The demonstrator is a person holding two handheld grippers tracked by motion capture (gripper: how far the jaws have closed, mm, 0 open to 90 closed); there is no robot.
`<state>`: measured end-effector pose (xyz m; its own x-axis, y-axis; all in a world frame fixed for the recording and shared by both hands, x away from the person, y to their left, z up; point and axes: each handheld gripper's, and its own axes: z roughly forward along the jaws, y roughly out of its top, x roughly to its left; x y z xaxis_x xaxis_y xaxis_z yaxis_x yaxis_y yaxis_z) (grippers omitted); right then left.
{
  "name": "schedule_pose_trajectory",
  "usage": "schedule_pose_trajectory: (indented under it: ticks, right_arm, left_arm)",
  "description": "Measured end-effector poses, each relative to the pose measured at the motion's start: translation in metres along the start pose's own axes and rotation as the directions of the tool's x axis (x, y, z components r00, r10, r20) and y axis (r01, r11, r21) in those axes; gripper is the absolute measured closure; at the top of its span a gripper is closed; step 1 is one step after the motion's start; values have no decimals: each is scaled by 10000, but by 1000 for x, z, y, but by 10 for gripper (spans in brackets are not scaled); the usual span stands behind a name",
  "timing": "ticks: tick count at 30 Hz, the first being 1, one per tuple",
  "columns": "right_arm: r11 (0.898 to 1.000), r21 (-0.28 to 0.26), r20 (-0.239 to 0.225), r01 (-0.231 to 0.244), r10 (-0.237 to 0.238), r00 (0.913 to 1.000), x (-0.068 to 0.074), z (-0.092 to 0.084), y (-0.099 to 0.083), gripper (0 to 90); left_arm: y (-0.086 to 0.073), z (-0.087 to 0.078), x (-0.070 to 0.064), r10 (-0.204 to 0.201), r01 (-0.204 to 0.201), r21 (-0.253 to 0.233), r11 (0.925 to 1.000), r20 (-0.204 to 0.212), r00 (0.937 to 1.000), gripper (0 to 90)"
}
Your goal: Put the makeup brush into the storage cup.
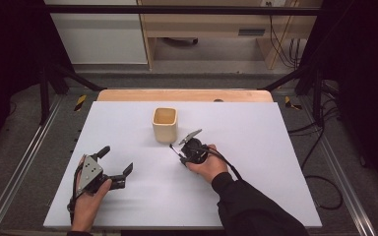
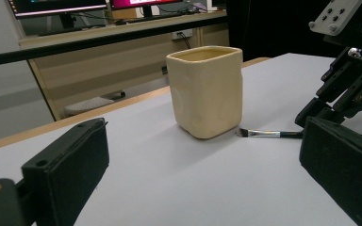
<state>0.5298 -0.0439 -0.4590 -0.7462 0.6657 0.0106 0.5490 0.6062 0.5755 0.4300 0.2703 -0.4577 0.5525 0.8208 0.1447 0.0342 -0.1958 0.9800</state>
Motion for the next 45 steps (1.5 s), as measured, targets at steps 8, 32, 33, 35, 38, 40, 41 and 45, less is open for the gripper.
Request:
schedule_pose_trajectory:
  ticks: [8, 32, 33, 35, 38, 40, 41, 45]
  right_arm:
    - [9998, 108, -125, -154, 156, 9998, -1, 1, -2, 766]
    - [9981, -493, -404, 380, -400, 9984, 1, -23, -13, 840]
    - [9970, -631, -375, 458, -483, 9981, 1, -27, -14, 840]
    - [9955, -865, -309, 397, -425, 9986, 1, -34, -19, 840]
    - [9929, -1129, -290, 376, -411, 9987, 1, -41, -24, 840]
    - [9875, -1534, -310, 367, -419, 9986, 0, -48, -28, 839]
    - [9811, -1909, -270, 327, -385, 9989, -1, -56, -34, 840]
    - [9690, -2463, -255, 181, -252, 9994, -2, -67, -41, 839]
  left_arm:
    - [0, 0, -1, 38, -39, 29, 10000, 64, 10000, 22]
    - [2, 1, -2, 22, -22, 0, 10000, -44, 10000, 24]
    - [2, 1, -3, 7, -7, 8, 10000, -40, 10000, 24]
    - [2, 1, -3, 15, -15, 22, 10000, 14, 10000, 24]
    - [2, 2, -5, -18, 18, 27, 10000, 29, 10000, 24]
    - [2, 3, -7, -59, 59, 31, 10000, 19, 10000, 23]
    - [3, 3, -9, -68, 67, 37, 10000, 66, 10000, 22]
    - [3, 5, -12, -49, 48, 95, 9999, 138, 9999, 19]
